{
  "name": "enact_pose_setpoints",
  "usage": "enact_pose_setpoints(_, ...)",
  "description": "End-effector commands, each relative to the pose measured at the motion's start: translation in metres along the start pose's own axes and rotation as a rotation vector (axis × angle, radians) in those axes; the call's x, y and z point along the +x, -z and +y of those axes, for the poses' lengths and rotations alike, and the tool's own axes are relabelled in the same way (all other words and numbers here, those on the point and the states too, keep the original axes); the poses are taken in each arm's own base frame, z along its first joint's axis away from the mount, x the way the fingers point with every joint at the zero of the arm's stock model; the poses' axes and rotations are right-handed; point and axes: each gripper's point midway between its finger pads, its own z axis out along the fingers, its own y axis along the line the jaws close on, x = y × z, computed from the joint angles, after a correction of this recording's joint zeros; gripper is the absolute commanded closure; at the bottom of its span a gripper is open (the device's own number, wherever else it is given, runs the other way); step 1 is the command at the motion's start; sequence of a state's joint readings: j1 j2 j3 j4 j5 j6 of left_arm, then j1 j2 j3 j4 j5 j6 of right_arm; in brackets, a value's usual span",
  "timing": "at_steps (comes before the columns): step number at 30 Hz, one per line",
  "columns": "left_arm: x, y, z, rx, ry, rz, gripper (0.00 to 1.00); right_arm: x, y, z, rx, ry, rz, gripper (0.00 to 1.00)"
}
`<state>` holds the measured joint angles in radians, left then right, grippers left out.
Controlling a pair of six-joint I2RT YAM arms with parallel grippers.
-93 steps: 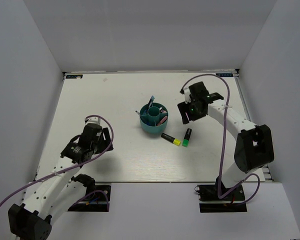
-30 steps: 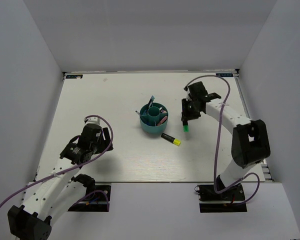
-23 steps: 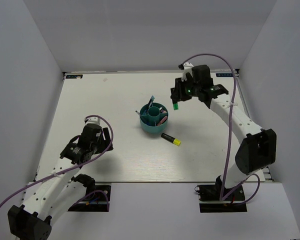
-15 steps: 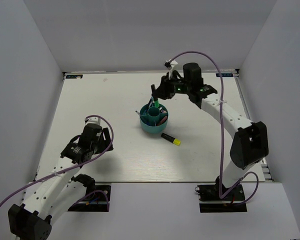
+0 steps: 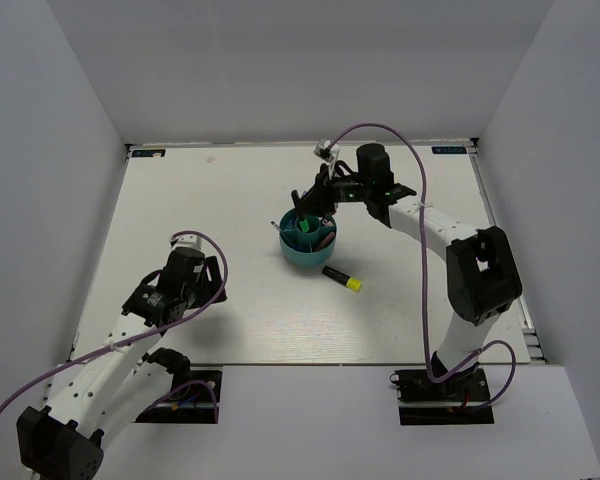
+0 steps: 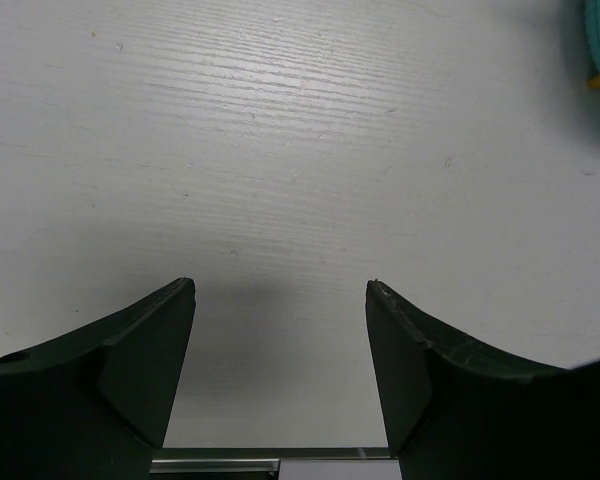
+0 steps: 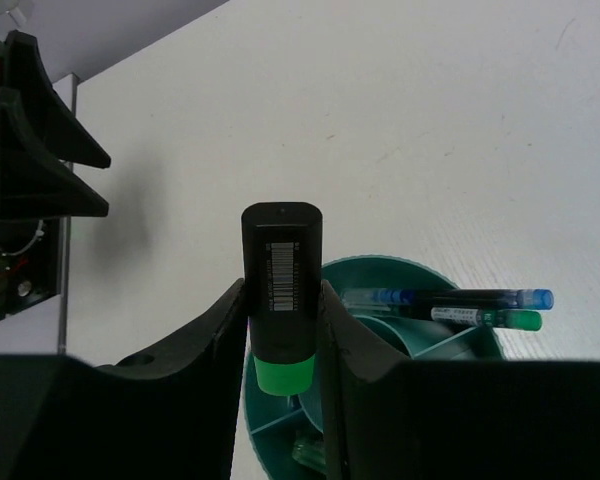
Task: Sort the stationery into containers
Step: Place the pen in the storage box.
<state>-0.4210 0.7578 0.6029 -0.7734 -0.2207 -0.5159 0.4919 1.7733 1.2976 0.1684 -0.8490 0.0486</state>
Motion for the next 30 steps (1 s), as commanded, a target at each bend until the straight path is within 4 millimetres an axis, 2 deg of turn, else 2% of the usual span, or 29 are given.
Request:
enact_pose_setpoints(1, -0.004, 0.000, 0.000, 0.003, 0.002, -0.020, 0.21, -0.012, -0.002, -0.010, 0.007, 0.144, -0.048, 1.00)
enact_pose_setpoints(11, -0.004, -0.001, -0.001, 0.004, 0.000, -0.016, 0.21, 0.014, -0.001, -0.048, 0.183, 0.146, 0.029, 1.00)
enact_pose_setpoints(14, -0.004, -0.001, 0.000, 0.003, 0.001, -0.016, 0.21, 0.017, 0.000, -0.046, 0.178, 0.151, 0.040, 0.75)
enact_pose_setpoints(15, -0.004, -0.001, -0.001, 0.006, 0.000, -0.015, 0.21, 0.020, 0.001, -0.046, 0.179, 0.145, 0.045, 0.61)
enact_pose_setpoints(18, -0.003, -0.001, -0.001, 0.005, 0.000, -0.014, 0.21, 0.016, 0.006, -0.035, 0.150, 0.169, 0.044, 0.56)
enact_pose_setpoints(23, -0.004, -0.001, -0.001, 0.007, 0.003, -0.016, 0.21, -0.013, 0.019, -0.014, 0.128, 0.214, 0.013, 0.53)
enact_pose_setpoints(26, -0.004, 0.000, -0.001, 0.010, 0.000, -0.018, 0.22, -0.030, 0.024, -0.008, 0.134, 0.261, 0.004, 0.55)
enact_pose_setpoints(27, -0.003, -0.001, -0.001, 0.008, 0.000, -0.015, 0.24, -0.025, 0.030, -0.001, 0.141, 0.229, 0.043, 0.57)
enact_pose_setpoints(28, -0.004, 0.000, -0.001, 0.010, -0.003, -0.016, 0.29, -0.023, 0.034, -0.007, 0.187, 0.226, 0.061, 0.60)
enact_pose_setpoints(30, -0.004, 0.000, 0.000, 0.006, 0.002, -0.022, 0.40, -0.025, 0.049, -0.001, 0.229, 0.233, 0.091, 0.94)
